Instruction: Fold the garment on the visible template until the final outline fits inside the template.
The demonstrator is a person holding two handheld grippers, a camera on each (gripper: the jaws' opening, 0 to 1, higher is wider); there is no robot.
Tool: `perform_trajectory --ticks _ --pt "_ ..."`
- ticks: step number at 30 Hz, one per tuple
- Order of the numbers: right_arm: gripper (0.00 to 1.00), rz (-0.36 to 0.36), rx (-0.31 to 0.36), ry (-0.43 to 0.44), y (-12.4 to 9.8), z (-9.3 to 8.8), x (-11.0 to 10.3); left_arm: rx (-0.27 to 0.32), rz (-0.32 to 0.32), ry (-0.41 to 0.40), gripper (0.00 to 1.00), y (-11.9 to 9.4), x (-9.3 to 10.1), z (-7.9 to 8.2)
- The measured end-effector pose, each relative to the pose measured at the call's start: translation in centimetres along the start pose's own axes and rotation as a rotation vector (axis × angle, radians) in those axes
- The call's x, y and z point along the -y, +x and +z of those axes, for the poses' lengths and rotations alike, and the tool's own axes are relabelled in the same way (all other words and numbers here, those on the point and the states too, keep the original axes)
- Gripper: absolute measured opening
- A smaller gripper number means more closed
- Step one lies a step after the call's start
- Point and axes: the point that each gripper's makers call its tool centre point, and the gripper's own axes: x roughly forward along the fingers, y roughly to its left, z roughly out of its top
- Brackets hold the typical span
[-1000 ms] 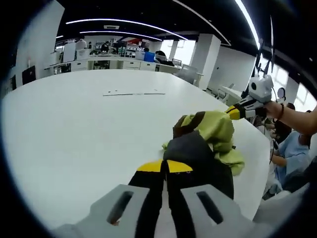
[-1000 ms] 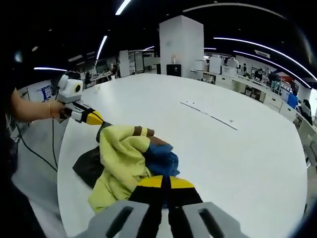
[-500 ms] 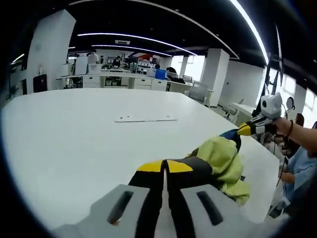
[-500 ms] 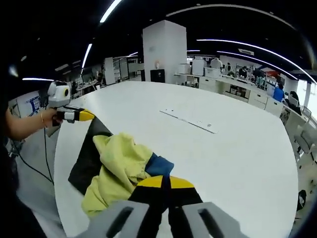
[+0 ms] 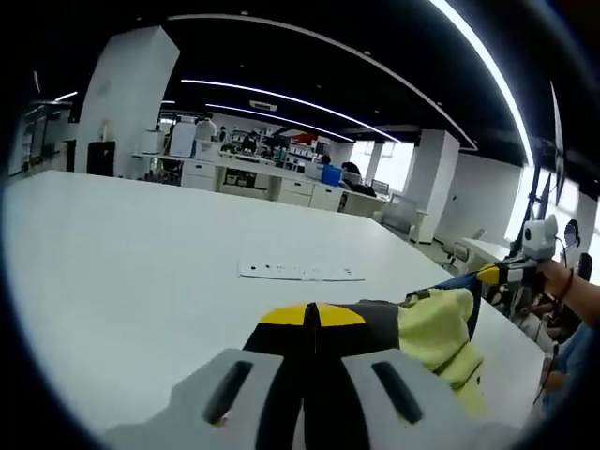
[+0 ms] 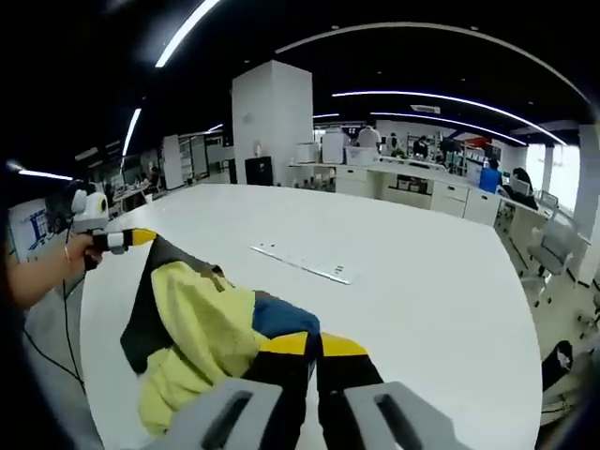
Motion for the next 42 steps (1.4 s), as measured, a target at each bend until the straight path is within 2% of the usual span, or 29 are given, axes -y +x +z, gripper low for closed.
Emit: perform_trajectory --ticks 3,6,9,12,16,24,29,32,34,38,42 --pt "0.00 -0.011 0.014 0.057 0.9 -0.1 1.0 -0.014 0.035 -0.029 0.00 1.8 -1.2 -0.8" --pt "0.00 -0.029 -0.011 0.096 2.1 -1.1 1.8 -0.031 0.055 -0.069 0.00 3.1 -2.1 -1.7" --pt "0.00 -0.038 -0.035 0.140 3.5 -2.4 2.5 -0.101 0.084 -0.052 0.00 4.7 -3.1 -3.8" --pt "0.00 -0.050 -0.064 0.160 4.9 -3.7 3.2 -0.141 0.089 -0.071 0.00 5.7 -3.6 -5.3" --pt "0.00 -0.067 -0.109 0.195 6.3 -5.3 4.1 -0.195 0.104 -0.051 0.00 6.8 -4.1 -7.2" --pt "0.00 -0.099 -0.168 0.224 7.6 -7.5 4.9 -0.244 0.139 -0.023 0.00 7.5 -5.4 -9.0" --pt "0.00 -0.109 -0.166 0.226 7.7 -7.8 4.7 -0.280 0.171 -0.015 0.00 7.1 -5.9 -9.7" --pt "0.08 -0.108 -0.148 0.228 7.7 -7.4 4.4 -0.280 0.166 -0.004 0.00 6.7 -5.9 -9.5" --pt "0.19 -0.115 -0.144 0.225 7.6 -7.3 4.4 -0.276 0.164 0.006 0.02 6.4 -5.9 -9.2" --pt "0.37 -0.128 -0.147 0.205 7.2 -6.9 4.1 -0.265 0.147 0.029 0.12 5.7 -5.5 -8.6" --pt "0.50 -0.127 -0.134 0.202 6.3 -6.3 3.4 -0.253 0.115 0.053 0.25 4.7 -4.8 -7.9"
